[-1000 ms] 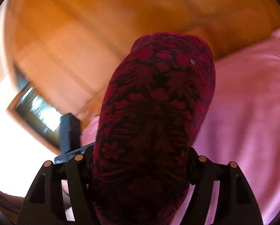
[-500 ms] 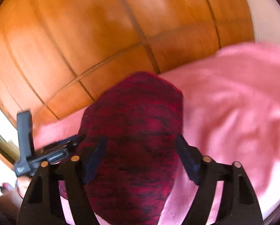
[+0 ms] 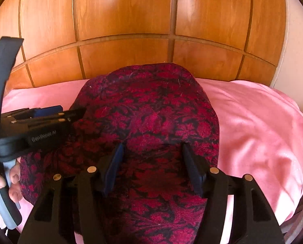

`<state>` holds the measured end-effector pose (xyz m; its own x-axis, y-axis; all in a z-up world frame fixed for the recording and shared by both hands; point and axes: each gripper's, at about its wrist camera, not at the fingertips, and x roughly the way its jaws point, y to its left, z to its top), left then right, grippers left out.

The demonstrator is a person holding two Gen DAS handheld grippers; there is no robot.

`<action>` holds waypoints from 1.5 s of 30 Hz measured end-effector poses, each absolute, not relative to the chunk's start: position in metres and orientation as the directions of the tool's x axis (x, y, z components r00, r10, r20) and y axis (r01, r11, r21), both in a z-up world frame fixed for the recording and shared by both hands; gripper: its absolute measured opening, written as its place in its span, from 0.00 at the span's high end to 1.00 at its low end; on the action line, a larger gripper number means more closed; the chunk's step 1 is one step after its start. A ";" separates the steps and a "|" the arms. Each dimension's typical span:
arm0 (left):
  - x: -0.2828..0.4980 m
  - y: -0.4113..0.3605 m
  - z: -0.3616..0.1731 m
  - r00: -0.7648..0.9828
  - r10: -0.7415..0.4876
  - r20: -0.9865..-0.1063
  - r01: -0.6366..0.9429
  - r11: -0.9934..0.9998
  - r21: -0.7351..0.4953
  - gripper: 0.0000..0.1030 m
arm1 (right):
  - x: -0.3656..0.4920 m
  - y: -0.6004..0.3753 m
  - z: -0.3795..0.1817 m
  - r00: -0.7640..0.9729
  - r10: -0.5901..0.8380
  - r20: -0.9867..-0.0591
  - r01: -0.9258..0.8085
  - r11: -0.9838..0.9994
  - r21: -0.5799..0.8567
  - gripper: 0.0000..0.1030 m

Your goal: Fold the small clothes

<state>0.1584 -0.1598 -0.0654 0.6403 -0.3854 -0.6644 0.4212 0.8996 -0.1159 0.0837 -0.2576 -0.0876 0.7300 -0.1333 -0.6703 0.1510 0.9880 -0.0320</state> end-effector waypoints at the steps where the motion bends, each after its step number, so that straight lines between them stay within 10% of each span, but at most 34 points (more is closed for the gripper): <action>1: 0.157 -0.161 -0.062 0.651 -0.381 -0.657 0.415 0.903 -0.113 0.39 | 0.082 -0.257 -0.083 0.730 -0.138 -0.669 0.160 0.987 -0.028 0.40; 18: 0.090 -0.122 -0.031 0.766 -0.355 -0.537 0.358 0.928 -0.103 0.21 | 0.038 -0.248 -0.061 0.721 -0.261 -0.642 0.342 0.940 0.002 0.03; 45: 0.026 -0.079 -0.045 0.799 -0.287 -0.529 0.289 0.954 -0.080 0.06 | -0.015 -0.201 -0.057 0.735 -0.329 -0.593 0.407 0.914 -0.003 0.02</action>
